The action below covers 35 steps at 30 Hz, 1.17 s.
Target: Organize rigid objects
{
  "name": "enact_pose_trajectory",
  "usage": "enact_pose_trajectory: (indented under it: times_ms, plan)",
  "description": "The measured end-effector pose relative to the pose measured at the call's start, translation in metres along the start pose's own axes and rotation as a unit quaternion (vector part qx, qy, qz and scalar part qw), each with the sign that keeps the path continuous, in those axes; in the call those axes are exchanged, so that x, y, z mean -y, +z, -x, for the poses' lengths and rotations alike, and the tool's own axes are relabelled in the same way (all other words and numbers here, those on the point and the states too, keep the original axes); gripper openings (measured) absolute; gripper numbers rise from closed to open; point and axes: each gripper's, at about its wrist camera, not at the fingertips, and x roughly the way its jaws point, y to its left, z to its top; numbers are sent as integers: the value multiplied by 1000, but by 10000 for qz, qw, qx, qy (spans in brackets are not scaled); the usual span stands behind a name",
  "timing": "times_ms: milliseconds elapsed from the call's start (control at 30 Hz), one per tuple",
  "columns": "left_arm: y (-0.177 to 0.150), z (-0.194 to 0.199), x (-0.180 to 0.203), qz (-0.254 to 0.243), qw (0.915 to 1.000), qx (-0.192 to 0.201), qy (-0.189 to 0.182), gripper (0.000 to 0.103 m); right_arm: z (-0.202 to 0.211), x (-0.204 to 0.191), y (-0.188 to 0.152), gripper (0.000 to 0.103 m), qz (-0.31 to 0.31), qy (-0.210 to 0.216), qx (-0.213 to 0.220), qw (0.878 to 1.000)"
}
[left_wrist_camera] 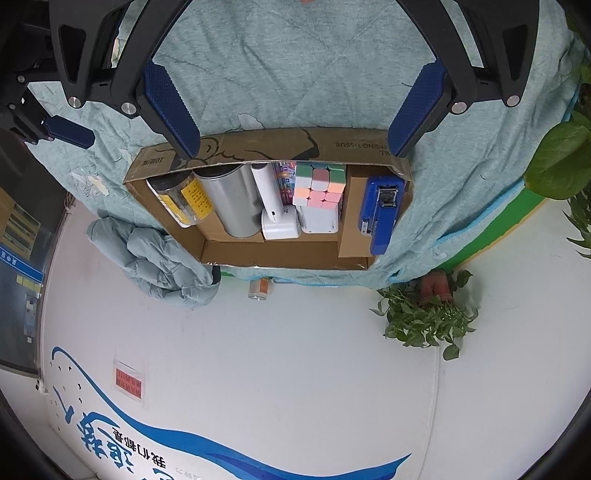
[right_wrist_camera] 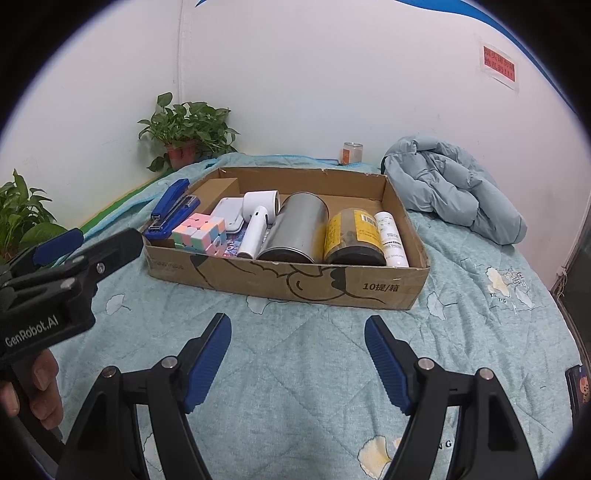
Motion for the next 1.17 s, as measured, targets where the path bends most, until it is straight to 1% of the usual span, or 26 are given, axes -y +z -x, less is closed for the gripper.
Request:
enact_pose_trajectory:
  times_ms: [200,467,600,700,867,1000,1100,1167]
  plan:
    - [1,-16,-5,67,9999,-18,-153,102,-13,2,3,75,-2,-50,-35,10000]
    - [-1,-36,-10,17,9999,-157,-18,102,-29,-1,7,78,104,-21,17,9999]
    - [0,-50,-12,19,9997,-228,-46,102,-35,0,9,79,117,-21,17,9999]
    - [2,-60,-13,46,9996,-272,-49,102,-41,2,11,81,94,60,-27,9999]
    - [3,-77,-12,3,9993,-353,-90,102,-51,4,11,84,52,10,-66,10000]
    - [3,-91,-13,37,9987,-438,-260,102,-60,6,14,85,-7,-7,-87,10000]
    - [5,-95,-12,-19,9991,-295,-294,102,-64,8,16,85,-29,21,-65,10000]
    - [8,-99,-13,-38,9992,-288,-284,102,-65,11,17,86,-36,47,-55,10000]
